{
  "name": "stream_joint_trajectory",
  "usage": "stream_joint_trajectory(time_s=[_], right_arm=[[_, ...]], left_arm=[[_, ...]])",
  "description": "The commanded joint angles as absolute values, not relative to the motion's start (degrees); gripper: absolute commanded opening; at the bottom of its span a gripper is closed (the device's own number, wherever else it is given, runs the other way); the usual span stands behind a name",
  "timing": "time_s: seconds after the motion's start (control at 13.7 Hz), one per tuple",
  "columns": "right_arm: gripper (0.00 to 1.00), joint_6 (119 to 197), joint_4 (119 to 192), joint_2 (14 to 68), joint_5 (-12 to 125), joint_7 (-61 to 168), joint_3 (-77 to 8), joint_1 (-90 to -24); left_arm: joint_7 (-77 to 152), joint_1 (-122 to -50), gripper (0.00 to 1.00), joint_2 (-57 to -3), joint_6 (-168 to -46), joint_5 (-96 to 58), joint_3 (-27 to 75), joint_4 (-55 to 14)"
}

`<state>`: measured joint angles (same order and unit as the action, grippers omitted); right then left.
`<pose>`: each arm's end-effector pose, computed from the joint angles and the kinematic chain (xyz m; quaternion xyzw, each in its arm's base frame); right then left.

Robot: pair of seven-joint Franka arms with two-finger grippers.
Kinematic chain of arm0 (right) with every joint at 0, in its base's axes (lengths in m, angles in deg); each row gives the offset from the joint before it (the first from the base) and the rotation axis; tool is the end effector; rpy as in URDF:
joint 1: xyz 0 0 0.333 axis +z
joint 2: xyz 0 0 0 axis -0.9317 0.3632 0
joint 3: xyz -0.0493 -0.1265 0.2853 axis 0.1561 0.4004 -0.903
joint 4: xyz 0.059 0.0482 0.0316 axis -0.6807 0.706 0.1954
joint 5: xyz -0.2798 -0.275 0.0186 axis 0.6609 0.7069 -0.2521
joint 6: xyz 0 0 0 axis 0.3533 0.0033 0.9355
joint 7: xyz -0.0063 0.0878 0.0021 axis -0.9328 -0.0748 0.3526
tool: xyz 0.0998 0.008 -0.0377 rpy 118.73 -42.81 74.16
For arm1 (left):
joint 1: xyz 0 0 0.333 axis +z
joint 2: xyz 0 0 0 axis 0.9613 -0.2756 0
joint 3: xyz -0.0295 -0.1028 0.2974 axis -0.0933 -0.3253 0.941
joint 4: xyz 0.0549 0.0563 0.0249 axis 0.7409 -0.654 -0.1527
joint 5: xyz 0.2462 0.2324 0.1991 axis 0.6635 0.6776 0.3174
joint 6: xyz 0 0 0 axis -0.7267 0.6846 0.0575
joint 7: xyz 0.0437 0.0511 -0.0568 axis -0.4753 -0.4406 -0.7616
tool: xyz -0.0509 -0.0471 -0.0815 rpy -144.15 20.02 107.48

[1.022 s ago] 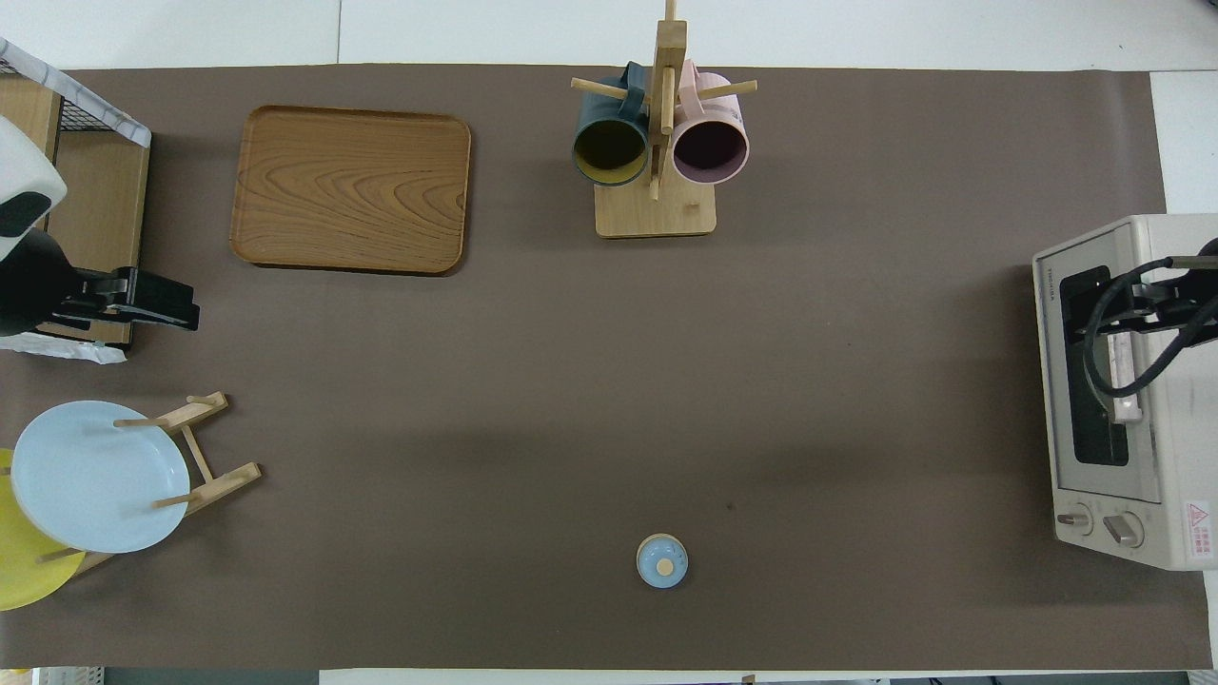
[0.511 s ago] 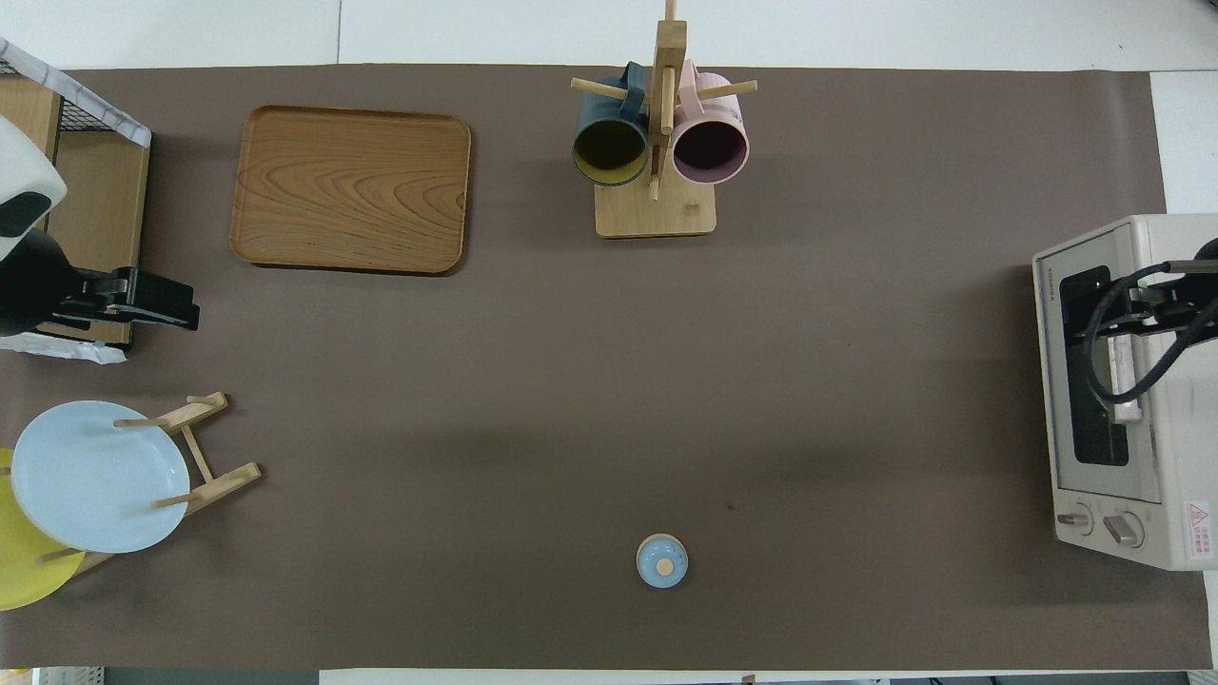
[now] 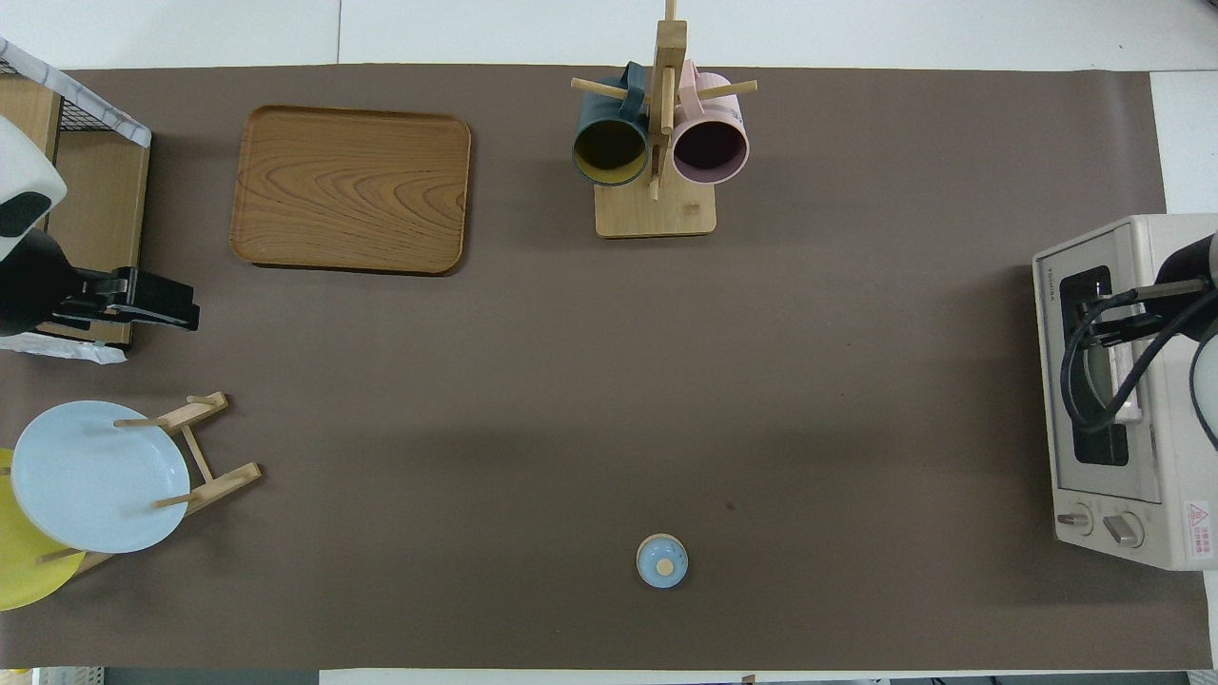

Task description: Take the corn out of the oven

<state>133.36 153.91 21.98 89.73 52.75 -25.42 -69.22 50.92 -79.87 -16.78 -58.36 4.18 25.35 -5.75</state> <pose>0.5317 -0.0255 0.5646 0.9972 0.0502 -0.0510 0.0200 0.5312 -0.0718 0.6129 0.9987 -0.0454 -0.0209 0.0117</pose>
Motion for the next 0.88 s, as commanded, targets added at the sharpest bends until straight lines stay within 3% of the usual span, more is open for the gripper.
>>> stream_joint_trajectory(time_s=[0.0, 0.37, 0.8], right_arm=[[0.00, 138.3, 159.6, 19.7, 91.7, 56.4, -25.5, -70.1], [0.00, 146.4, 165.9, 20.2, 94.8, 59.3, -25.4, -74.2], [0.00, 147.3, 167.7, 20.6, 99.1, 60.1, -25.5, -75.3]], left_arm=[[50.7, -79.6, 1.00, -15.7, -58.1, 4.9, 25.1, -6.6], [50.7, -79.6, 1.00, -15.7, -58.1, 4.9, 25.1, -6.6], [50.7, -79.6, 1.00, -15.7, -58.1, 4.9, 25.1, -6.6]])
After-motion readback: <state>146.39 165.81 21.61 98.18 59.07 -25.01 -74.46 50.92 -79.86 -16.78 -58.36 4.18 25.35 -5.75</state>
